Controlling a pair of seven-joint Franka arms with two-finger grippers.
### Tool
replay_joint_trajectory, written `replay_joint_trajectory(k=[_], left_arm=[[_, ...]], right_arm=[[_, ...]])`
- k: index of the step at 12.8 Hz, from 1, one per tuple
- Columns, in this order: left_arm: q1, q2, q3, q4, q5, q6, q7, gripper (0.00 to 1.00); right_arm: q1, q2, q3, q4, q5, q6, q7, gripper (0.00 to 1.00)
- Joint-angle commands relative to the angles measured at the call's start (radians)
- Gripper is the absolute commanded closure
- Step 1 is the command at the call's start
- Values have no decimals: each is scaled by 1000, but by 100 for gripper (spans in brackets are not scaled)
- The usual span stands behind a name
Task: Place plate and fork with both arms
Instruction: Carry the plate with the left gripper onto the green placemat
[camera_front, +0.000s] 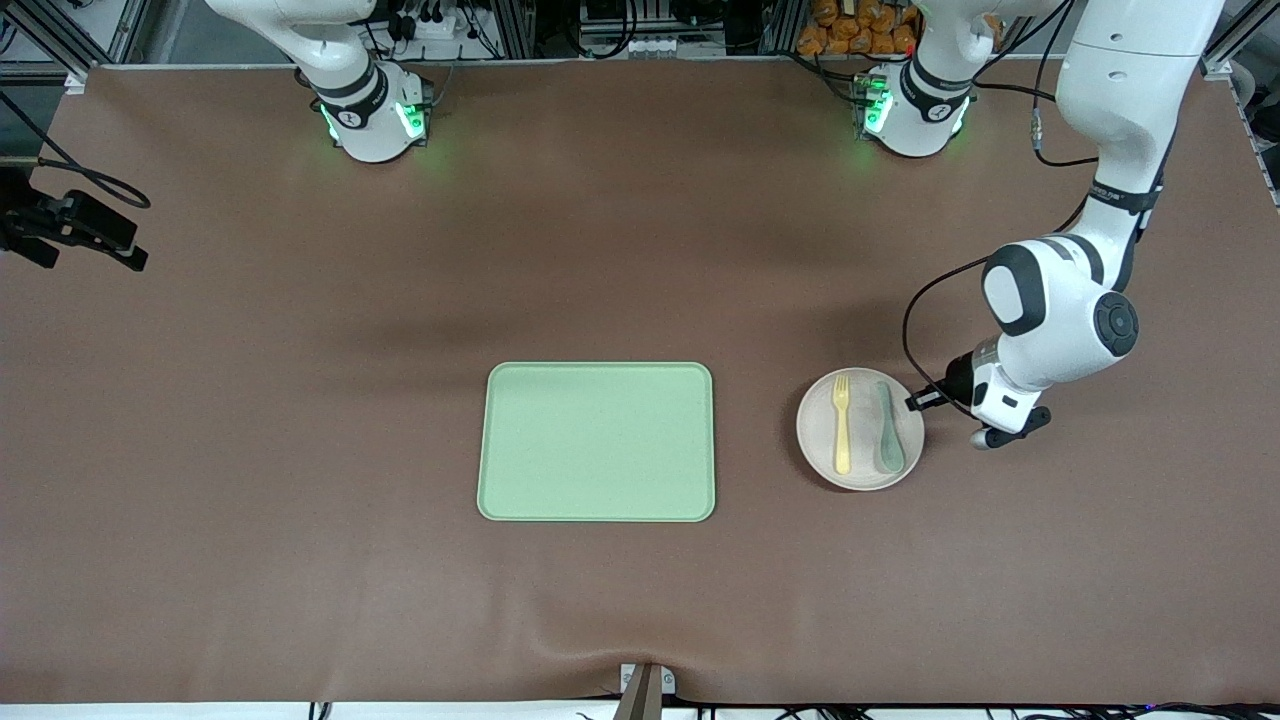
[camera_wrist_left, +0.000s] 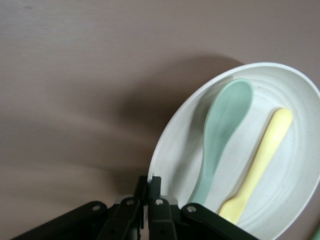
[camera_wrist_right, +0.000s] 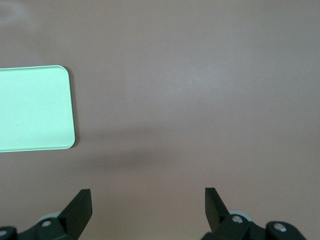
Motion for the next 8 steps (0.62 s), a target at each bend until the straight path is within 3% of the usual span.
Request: replay_joint_trajectory(k=[1,4,8], left_arm=[[7,-9,-34,53,-69,-54,9,100],[3,-6,-72,140,-73,-162,-4,100],[-37,32,-157,234,-70,-171,-154,100]], right_arm=[[-4,-1,-1,7,13,-8,11,0],[-4,-1,-1,7,13,-8,11,0],[-4,-1,-1,7,18,-8,11,0]])
